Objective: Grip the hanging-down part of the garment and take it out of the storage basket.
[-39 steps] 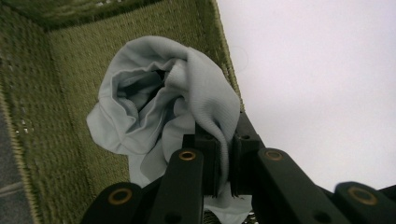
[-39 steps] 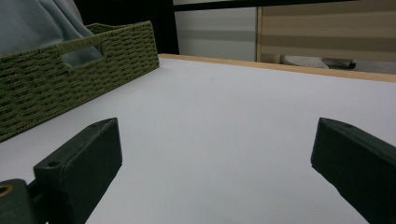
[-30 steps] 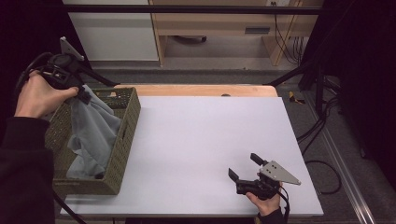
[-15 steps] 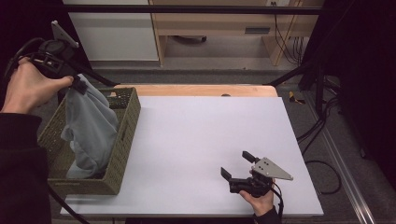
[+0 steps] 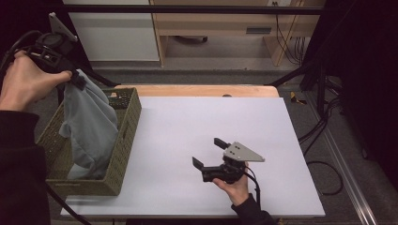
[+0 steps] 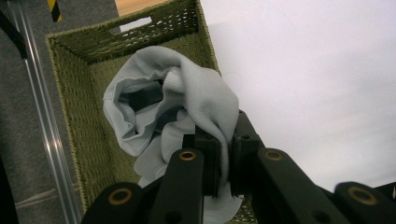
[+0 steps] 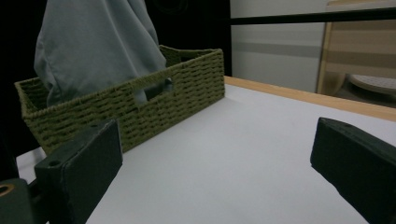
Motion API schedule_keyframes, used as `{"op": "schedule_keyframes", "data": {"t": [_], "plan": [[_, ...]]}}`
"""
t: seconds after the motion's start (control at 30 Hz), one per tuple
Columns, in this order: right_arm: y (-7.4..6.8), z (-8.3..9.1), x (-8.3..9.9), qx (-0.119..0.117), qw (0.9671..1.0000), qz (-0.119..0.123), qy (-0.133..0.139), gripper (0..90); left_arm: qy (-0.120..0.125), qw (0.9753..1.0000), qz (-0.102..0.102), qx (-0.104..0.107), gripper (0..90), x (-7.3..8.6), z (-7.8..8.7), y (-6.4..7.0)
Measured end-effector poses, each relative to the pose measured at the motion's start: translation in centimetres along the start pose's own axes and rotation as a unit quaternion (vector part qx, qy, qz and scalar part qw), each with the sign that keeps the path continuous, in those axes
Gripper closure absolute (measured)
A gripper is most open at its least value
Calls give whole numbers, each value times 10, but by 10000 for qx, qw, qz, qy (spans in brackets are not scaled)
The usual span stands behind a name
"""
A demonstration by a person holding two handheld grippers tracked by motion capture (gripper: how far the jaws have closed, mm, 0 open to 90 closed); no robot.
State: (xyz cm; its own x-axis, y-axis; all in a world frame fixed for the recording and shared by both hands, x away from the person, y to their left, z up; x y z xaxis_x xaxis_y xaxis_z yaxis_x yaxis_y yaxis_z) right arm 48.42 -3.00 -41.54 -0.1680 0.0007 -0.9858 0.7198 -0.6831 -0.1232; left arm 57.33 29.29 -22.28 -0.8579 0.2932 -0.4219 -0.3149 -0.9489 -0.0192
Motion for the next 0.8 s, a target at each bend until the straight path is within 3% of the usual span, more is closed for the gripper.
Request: {"op": "schedule_keyframes", "data": {"t": [0.03, 0.17, 0.23, 0.27, 0.37, 0.8], "plan": [[-8, -15, -4, -85, 10000, 13, -22, 27, 2, 10000, -3, -9, 838, 0, 1, 0], [-20, -35, -9, -247, 9997, -22, -70, 30, 6, 10000, -1, -19, 838, 0, 3, -1], [-35, -57, -13, -424, 9990, -2, -106, 33, 18, 10000, -8, -25, 838, -1, 4, -1], [-35, -57, -13, -424, 9990, -2, -106, 33, 18, 10000, -8, -25, 838, -1, 4, -1], [-48, -82, -17, -587, 9982, -60, -135, 40, 8, 10000, -28, -60, 838, -1, 6, 0], [-86, -133, -28, -1096, 9938, -82, -146, 52, 4, 9999, -85, -85, 838, -6, 7, 3]]}}
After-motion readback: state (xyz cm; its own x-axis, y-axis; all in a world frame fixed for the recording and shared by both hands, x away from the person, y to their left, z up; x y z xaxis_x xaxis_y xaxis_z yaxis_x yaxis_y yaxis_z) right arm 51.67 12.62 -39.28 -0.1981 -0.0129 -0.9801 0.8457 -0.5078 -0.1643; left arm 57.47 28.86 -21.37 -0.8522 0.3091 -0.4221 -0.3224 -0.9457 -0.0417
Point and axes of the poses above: each handheld gripper's, and its own axes: z roughly backward along the jaws, x roughly out of its underside, y roughly to its right, the point moved 10 cm from there along -z, roughly forward along the jaws, and after that the axes turned 3 degrees about y, right-handed, at the moved point
